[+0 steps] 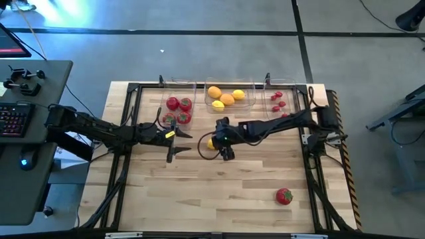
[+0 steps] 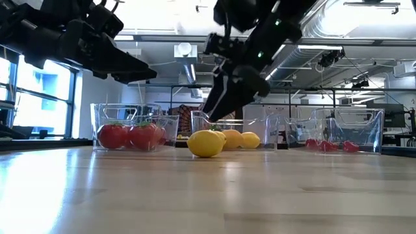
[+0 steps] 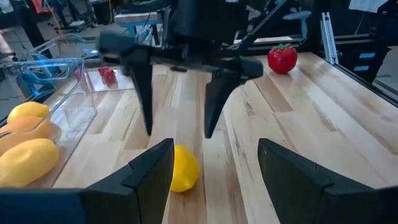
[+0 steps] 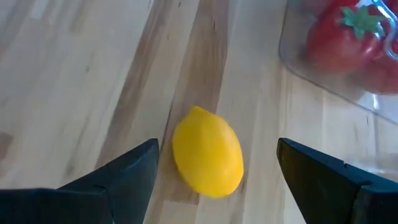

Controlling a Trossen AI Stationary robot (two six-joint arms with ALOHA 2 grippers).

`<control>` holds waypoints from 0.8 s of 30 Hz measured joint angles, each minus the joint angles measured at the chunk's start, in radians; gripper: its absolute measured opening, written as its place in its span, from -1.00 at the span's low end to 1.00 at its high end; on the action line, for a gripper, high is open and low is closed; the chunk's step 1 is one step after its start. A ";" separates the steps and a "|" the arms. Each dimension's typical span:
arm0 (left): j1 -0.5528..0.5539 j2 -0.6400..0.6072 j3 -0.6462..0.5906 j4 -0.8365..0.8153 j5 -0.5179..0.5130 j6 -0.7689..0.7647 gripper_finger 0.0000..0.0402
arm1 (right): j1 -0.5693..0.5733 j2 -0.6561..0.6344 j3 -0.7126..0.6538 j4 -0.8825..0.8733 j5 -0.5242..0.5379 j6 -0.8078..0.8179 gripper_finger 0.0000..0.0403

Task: Sort produce into baskets
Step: Put the yellow lemon into the center transparent bin

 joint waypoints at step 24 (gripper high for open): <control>0.000 0.000 0.000 -0.008 0.000 0.000 0.08 | -0.041 0.224 0.208 -0.197 -0.056 -0.053 0.33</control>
